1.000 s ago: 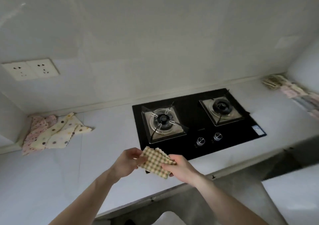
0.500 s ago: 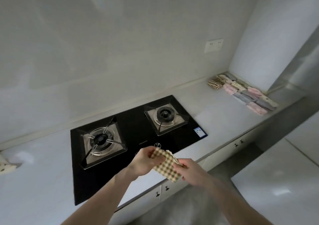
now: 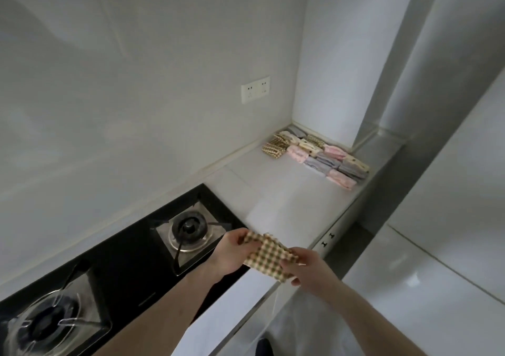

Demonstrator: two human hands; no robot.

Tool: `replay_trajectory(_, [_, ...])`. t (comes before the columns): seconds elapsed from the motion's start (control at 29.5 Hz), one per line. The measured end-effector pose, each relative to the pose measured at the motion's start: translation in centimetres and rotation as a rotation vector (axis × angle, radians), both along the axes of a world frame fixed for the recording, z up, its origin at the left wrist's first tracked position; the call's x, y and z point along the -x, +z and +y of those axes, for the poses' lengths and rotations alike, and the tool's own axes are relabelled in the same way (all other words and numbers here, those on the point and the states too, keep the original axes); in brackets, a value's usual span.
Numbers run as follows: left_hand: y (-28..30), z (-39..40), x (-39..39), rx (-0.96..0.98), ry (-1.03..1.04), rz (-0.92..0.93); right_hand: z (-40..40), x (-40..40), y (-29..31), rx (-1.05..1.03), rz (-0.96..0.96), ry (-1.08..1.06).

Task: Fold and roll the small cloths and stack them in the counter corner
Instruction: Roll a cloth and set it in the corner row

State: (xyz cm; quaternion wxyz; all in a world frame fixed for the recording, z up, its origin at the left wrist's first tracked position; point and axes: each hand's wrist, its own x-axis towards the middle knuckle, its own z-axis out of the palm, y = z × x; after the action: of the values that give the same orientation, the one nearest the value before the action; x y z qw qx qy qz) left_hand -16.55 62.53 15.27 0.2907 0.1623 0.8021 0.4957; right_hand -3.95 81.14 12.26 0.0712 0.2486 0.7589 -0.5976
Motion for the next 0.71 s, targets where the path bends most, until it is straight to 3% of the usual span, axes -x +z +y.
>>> replay_trajectory(0.2, [-1.1,8.8,6.3,0.079,-0.110,0.107,8.1,4.0,1.3,0.025,0.001,-0.143])
replay_trajectory(0.44, [-1.8,15.8,12.3,0.108,-0.110,0.028,14.5,9.4,0.3,0.057,0.032,-0.234])
replay_trajectory(0.71, [-2.3,16.5,19.5,0.132,0.098,-0.006,20.9,19.6,-3.8,0.252,-0.126,-0.356])
